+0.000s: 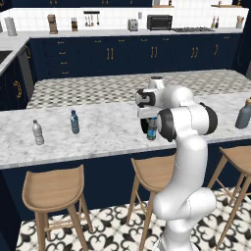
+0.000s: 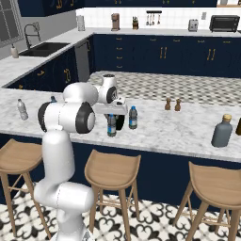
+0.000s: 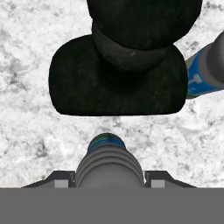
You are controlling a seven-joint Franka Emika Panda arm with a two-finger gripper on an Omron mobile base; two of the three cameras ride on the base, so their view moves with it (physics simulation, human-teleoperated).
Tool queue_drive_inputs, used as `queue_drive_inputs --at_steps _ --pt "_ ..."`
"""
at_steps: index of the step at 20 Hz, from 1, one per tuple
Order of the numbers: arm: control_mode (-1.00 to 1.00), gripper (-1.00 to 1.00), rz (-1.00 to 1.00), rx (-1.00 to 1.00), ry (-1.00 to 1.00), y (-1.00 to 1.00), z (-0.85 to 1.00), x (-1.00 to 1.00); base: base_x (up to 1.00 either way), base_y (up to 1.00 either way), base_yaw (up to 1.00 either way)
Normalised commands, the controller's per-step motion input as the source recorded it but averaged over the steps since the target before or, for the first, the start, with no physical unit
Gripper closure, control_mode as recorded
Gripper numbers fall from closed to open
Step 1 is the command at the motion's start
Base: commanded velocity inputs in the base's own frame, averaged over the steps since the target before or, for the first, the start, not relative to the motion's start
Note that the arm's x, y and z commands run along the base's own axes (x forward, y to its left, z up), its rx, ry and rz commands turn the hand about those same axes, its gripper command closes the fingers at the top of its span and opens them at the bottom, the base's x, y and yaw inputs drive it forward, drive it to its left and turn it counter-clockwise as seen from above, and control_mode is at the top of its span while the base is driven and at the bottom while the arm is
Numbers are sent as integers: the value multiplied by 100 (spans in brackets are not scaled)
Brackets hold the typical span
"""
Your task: Move the plastic bottles in the middle to the plastics group, and the glass bottles in the middle to the glass group.
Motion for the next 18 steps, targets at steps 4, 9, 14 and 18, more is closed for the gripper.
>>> queue_drive_inputs --at_steps 4,9,14,18 --pt "-100 100 0 0 1 0 0 0 0 0 0" --pt "-100 100 0 0 0 9 0 -16 0 0 0" --pt "-100 100 0 0 0 60 2 -51 0 0 0" --pt "-100 100 0 0 0 84 6 -37 0 0 0"
